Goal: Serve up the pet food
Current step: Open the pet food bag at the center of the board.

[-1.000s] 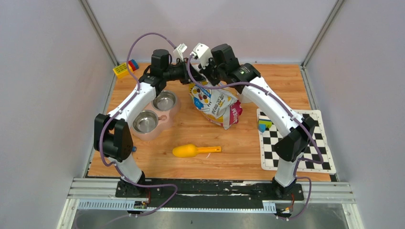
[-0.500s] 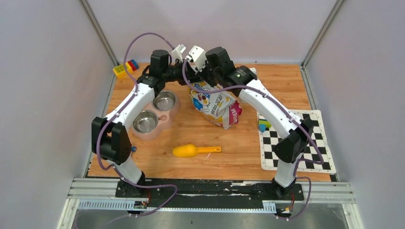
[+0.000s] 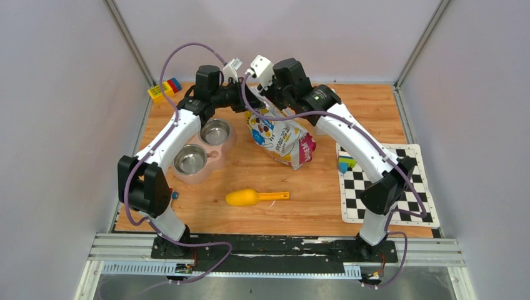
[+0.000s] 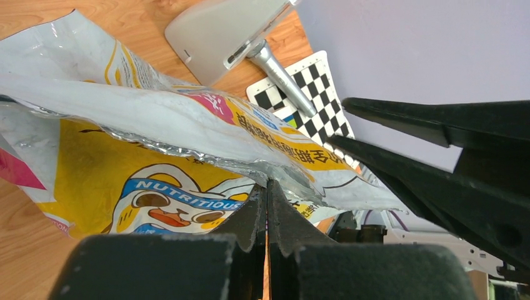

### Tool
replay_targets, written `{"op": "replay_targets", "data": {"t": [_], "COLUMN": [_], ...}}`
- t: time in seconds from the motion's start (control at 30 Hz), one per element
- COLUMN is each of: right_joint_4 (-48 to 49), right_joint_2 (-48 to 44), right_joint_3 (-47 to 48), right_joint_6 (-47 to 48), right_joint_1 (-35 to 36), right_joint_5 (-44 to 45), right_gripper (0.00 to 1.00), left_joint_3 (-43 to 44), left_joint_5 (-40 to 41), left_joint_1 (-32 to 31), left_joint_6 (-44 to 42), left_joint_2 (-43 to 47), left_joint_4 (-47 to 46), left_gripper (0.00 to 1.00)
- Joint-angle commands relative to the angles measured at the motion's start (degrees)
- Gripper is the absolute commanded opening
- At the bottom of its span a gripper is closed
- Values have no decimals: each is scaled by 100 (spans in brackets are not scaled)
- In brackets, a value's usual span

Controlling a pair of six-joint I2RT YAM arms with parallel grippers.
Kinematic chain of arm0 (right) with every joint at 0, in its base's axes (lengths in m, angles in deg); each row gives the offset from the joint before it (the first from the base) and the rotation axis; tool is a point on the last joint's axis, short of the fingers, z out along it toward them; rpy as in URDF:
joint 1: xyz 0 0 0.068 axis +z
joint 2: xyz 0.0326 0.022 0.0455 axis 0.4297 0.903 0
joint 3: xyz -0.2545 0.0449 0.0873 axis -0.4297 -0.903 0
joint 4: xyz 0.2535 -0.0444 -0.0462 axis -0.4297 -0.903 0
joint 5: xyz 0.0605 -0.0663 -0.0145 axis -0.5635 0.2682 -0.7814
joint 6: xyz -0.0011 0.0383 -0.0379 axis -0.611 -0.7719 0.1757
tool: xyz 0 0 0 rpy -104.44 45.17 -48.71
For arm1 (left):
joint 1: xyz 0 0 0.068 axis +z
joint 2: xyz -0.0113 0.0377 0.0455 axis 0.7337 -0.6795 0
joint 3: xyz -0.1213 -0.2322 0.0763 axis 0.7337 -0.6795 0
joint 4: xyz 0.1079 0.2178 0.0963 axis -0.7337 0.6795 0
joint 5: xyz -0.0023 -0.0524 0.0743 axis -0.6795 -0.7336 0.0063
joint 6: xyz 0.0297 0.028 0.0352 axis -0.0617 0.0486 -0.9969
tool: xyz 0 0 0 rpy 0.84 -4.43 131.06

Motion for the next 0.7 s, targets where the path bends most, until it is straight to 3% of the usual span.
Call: {"op": "replay_targets", "data": {"t": [0.0,0.23,0.67], "right_joint_4": [114,172,269], "right_joint_2": [-620,-605,-325], "right_joint_3": [-132,-327,-563], "right_joint_6": [-173,-289,-219], "right_joint_1": [12,17,16], "right_joint_5": [-736,-923,-849], "right_gripper": [28,32,29], "left_joint_3": [220,200,215], "left_joint_5": [89,90,73], "left_joint_1": [35,35,39], "left_joint_6": [-141,-130,-140], "left_joint_2": [301,294,268], "left_joint_4": [-111,-147,-144], "left_gripper": [0,0,0]}}
